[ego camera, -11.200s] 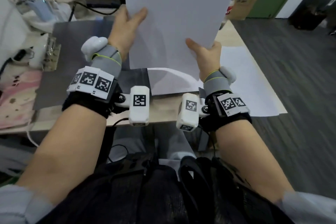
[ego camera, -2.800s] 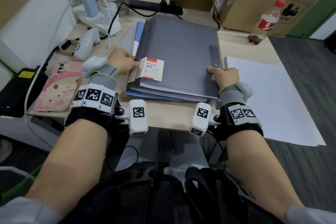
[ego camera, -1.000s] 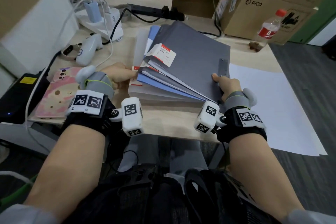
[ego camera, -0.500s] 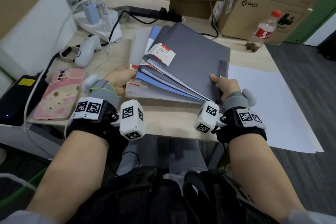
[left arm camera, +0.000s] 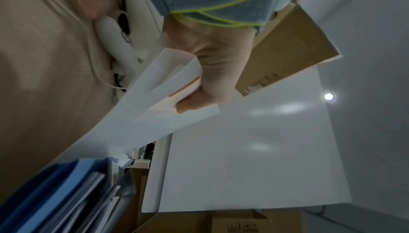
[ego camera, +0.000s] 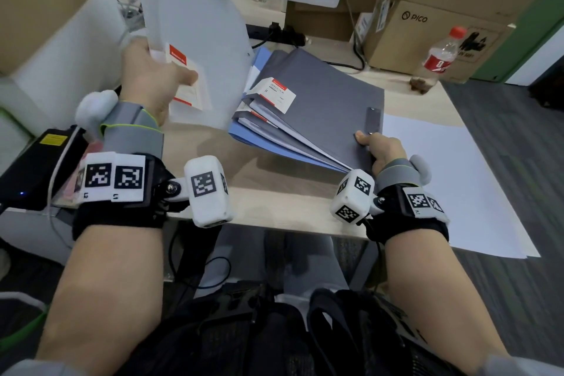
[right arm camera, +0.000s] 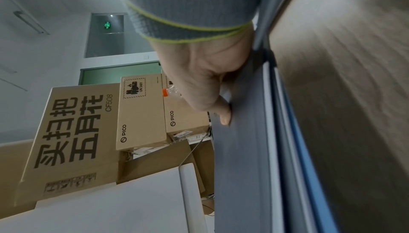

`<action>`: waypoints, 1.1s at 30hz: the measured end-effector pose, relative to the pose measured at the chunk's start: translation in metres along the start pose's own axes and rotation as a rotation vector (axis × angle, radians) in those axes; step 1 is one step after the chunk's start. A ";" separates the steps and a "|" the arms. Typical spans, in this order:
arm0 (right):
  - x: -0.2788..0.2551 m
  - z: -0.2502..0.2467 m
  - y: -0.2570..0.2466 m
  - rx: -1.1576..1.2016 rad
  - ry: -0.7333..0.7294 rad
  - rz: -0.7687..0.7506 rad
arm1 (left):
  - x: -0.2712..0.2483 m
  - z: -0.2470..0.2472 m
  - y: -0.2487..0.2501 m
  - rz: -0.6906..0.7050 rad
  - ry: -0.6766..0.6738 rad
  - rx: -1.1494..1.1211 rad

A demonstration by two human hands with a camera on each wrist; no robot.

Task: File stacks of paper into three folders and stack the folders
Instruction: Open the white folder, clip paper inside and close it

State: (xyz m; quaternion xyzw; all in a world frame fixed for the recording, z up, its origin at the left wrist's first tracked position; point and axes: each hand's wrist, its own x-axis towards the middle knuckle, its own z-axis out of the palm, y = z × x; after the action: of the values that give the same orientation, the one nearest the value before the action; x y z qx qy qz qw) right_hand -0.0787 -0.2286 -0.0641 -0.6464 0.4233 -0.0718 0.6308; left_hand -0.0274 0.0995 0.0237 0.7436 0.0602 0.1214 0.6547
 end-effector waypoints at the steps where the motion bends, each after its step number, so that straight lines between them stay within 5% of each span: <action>1: -0.001 0.000 0.000 -0.001 0.003 -0.002 | -0.001 -0.001 0.003 0.045 0.028 0.018; 9: -0.007 0.006 0.003 -0.084 0.053 -0.094 | -0.016 0.003 0.037 0.413 0.163 0.191; 14: -0.010 0.004 0.006 -0.192 0.025 -0.104 | -0.022 0.016 0.044 0.482 0.051 0.033; 23: -0.014 -0.013 0.000 -0.483 0.081 -0.180 | -0.024 0.059 0.020 0.021 -0.255 -0.267; 29: -0.008 -0.029 -0.010 -0.081 0.191 -0.257 | -0.027 0.084 -0.013 -0.187 -0.444 -0.114; 33: -0.006 -0.029 -0.010 -0.198 0.083 -0.218 | -0.027 0.096 -0.026 -0.338 -0.563 -0.054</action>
State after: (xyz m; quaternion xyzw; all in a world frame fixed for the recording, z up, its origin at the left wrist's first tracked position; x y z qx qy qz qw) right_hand -0.0966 -0.2482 -0.0470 -0.7440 0.3814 -0.1245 0.5343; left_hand -0.0270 0.0038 -0.0155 0.7100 -0.0037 -0.1977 0.6759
